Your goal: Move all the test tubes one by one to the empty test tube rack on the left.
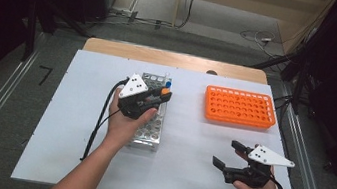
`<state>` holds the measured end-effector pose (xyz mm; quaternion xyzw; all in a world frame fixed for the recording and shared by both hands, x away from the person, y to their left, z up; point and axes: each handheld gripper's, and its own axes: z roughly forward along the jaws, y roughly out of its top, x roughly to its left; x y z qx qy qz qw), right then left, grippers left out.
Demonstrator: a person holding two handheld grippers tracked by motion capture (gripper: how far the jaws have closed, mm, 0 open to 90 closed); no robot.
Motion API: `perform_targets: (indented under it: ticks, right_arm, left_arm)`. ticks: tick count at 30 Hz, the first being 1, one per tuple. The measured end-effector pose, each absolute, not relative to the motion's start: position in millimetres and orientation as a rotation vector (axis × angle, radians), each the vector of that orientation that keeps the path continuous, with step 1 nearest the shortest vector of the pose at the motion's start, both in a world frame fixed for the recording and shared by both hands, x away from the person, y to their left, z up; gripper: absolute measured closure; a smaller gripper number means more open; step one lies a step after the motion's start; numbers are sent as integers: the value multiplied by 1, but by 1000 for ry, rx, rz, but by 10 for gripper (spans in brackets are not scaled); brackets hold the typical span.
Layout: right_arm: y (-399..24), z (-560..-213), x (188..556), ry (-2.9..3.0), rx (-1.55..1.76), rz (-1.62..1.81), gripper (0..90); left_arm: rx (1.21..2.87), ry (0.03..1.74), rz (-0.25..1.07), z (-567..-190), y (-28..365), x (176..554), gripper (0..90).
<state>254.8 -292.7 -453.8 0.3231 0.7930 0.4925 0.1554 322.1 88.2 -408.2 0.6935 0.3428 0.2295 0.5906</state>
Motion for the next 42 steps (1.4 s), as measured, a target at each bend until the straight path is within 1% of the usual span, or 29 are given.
perform_targets:
  ticks: [4,6,9,15,22,25,27,29,32,35,39,42]
  right_arm:
    - [-308,-460,252,2257,964,1388,92]
    - [-314,-462,250,2249,984,1385,92]
    - [-321,-464,250,2239,996,1376,93]
    - [-326,-466,253,2222,1023,1370,94]
    - [-328,-467,255,2212,1033,1364,96]
    - [-329,-468,256,2210,1041,1358,96]
    - [-330,-468,257,2207,1043,1358,96]
    - [-330,-469,258,2201,1048,1359,98]
    - [-331,-469,259,2198,1048,1356,98]
    - [-331,-470,260,2189,1050,1359,98]
    - [-332,-470,261,2178,1056,1361,97]
    - [-332,-471,262,2170,1056,1358,93]
  left_arm:
    - [1586,828,540,-412,89,329,707]
    - [1580,839,563,-414,88,331,707]
    - [1591,846,563,-417,85,334,706]
    - [1665,871,575,-427,80,333,704]
    - [1687,881,552,-428,81,330,698]
    - [1698,873,536,-427,82,329,682]
    - [1697,868,530,-427,82,328,629]
    - [1695,866,514,-427,82,327,606]
    - [1697,862,495,-428,83,326,539]
    - [1683,859,474,-428,86,321,433]
    - [1673,846,448,-428,93,311,269]
    - [1666,850,441,-428,100,302,169]
